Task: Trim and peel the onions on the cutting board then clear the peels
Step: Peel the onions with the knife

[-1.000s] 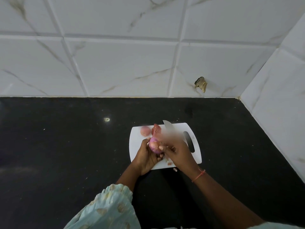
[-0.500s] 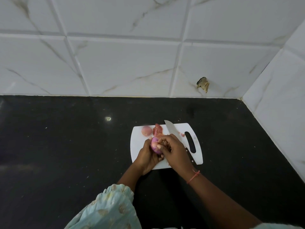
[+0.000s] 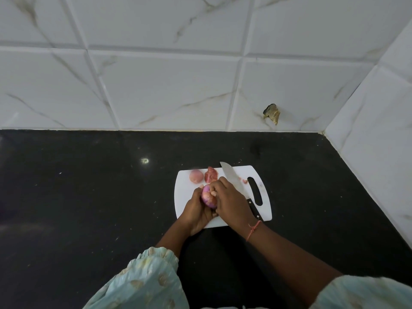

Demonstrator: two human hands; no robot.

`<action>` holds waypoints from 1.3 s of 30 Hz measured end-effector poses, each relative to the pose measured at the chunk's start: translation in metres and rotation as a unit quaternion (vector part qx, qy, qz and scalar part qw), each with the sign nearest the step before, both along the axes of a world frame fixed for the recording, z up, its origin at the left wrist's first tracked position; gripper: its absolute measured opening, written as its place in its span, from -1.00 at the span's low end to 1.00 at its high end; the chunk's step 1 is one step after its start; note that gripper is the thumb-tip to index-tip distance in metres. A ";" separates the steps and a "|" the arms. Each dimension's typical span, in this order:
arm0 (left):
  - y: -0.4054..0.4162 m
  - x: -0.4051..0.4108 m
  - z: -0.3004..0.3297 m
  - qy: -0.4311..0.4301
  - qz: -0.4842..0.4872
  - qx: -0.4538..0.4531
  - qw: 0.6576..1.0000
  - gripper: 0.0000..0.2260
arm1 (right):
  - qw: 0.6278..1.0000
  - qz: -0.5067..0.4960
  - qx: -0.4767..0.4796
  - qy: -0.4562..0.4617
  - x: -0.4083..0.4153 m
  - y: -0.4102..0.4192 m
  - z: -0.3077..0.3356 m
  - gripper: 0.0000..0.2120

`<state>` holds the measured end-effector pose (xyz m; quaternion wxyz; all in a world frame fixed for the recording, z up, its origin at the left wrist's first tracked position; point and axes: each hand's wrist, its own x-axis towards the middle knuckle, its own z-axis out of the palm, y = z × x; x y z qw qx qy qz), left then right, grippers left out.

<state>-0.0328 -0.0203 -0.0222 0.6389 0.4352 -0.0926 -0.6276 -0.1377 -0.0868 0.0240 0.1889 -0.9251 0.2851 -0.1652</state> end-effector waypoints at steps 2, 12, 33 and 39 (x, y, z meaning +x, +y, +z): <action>0.000 0.000 0.002 0.007 0.006 0.005 1.000 -0.52 | 1.000 0.002 -0.009 0.020 0.001 0.000 -0.001 -0.73; -0.003 0.005 -0.005 0.039 0.008 -0.015 0.999 -0.38 | 0.951 -0.023 0.245 -0.186 -0.029 0.006 -0.001 -0.81; 0.002 0.009 0.003 0.040 0.023 -0.002 0.999 -0.30 | 0.985 0.019 0.022 -0.169 -0.015 -0.003 0.000 -0.76; 0.002 0.007 0.007 0.004 0.017 -0.004 1.000 -0.25 | 0.986 0.005 0.038 -0.159 -0.016 -0.002 0.003 -0.88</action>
